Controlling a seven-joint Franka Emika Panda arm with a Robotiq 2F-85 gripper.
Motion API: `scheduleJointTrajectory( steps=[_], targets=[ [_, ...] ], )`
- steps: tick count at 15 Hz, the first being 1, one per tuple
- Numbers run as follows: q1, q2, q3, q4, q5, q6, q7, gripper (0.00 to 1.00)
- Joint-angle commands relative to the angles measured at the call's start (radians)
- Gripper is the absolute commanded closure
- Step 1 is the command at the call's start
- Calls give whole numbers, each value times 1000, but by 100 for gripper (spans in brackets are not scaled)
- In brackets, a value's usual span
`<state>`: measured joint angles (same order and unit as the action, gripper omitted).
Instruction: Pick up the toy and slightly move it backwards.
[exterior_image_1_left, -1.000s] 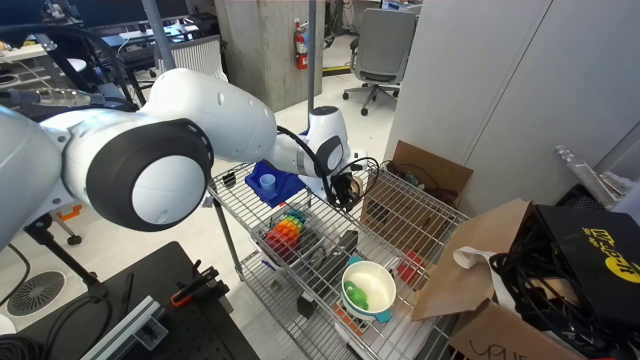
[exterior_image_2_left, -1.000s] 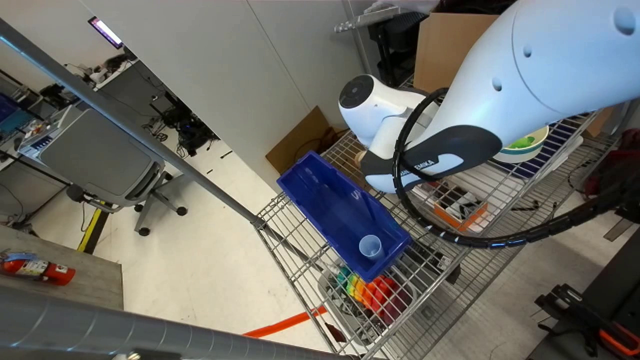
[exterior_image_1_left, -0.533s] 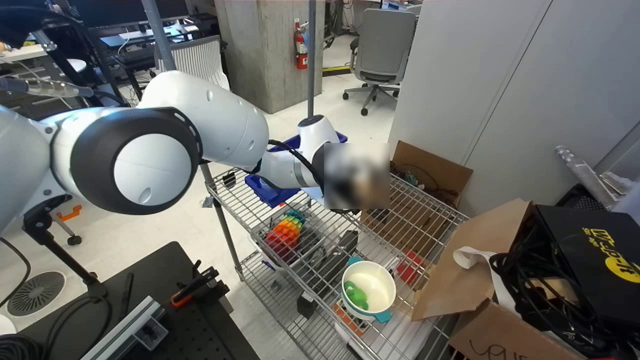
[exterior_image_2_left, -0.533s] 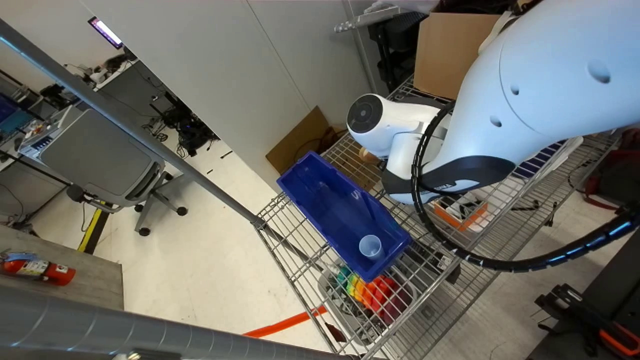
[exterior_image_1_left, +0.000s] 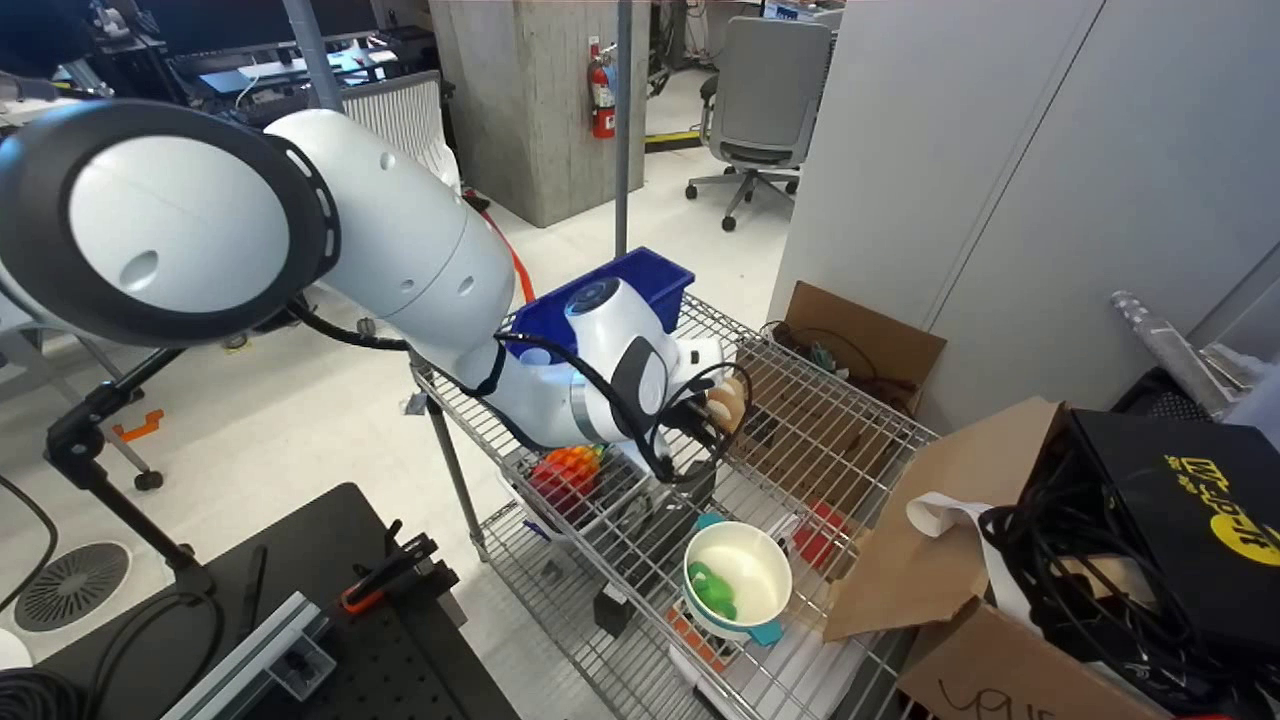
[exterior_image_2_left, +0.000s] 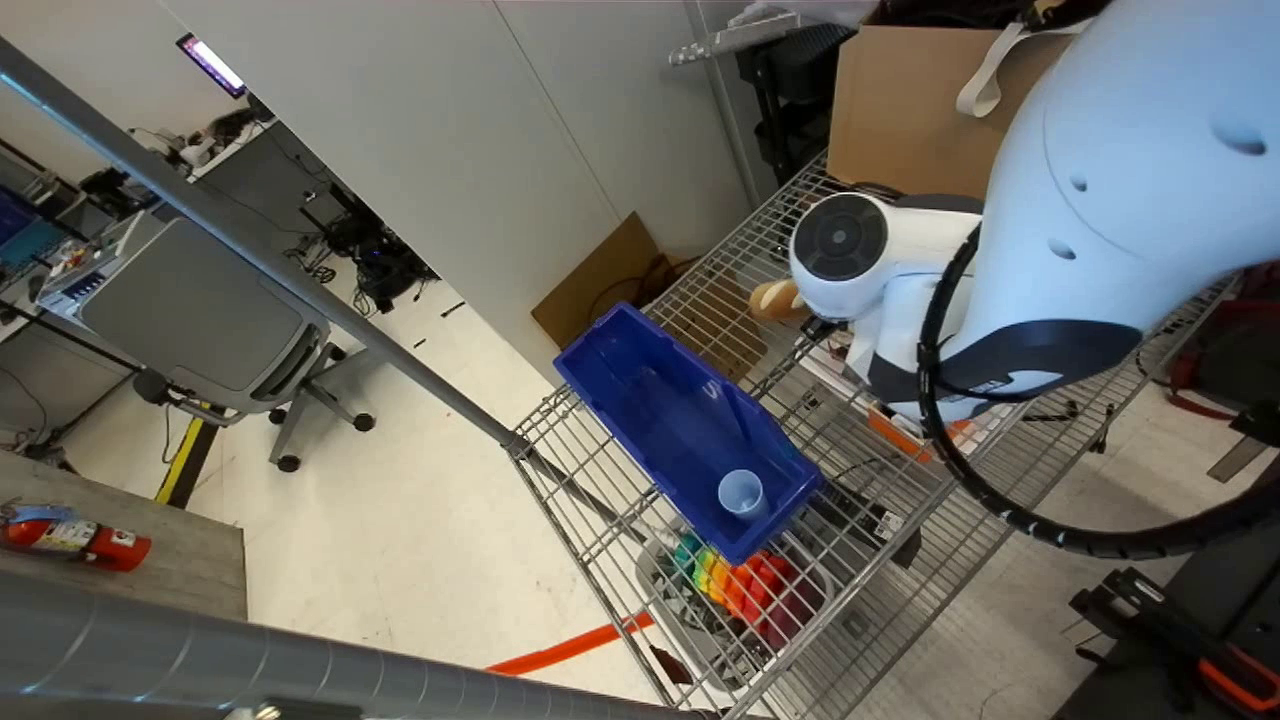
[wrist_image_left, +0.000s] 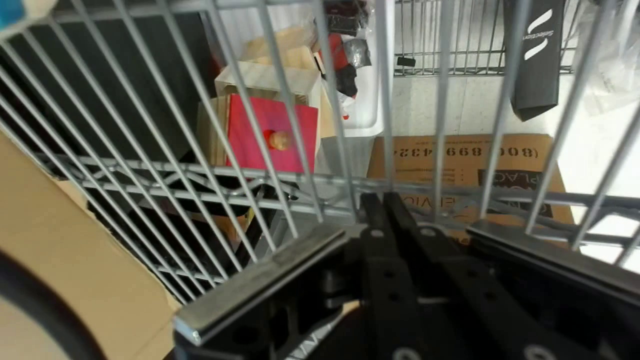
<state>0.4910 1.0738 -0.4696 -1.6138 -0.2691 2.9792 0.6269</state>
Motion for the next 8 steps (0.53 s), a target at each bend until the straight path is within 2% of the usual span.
scheduleJointTrajectory(
  steps=[1,2,3,8],
  targets=[
    [88,-99,-91,-253,52,167,-20,99],
    [97,-125,-94,-310,71,194,-57,99],
    [89,-163,-86,-365,-12,206,-19,99],
    [141,-323,-116,-650,-118,286,-75,99]
  ],
)
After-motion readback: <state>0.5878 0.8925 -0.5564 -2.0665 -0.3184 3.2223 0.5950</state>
